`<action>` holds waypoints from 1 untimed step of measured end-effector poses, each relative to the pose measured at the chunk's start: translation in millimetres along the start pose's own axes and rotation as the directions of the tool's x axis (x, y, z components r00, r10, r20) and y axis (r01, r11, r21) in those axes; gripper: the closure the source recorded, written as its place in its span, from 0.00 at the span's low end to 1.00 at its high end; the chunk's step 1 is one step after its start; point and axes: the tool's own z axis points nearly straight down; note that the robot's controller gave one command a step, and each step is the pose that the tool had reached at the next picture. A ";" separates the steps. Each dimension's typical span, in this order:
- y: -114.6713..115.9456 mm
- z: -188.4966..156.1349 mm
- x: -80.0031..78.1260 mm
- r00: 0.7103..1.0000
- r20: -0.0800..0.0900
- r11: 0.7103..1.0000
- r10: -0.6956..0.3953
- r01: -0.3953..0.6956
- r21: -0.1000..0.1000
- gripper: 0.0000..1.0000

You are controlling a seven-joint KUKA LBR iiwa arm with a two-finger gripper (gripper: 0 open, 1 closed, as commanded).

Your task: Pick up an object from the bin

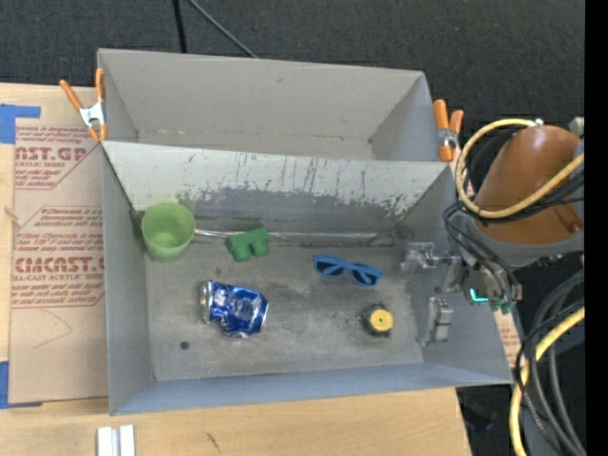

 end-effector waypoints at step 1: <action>24.0 99.0 -22.6 0.950 0.004 0.950 0.312 -0.312 -0.001 0.00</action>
Offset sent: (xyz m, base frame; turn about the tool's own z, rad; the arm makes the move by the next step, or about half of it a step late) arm 0.0227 0.0233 -0.0976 0.3180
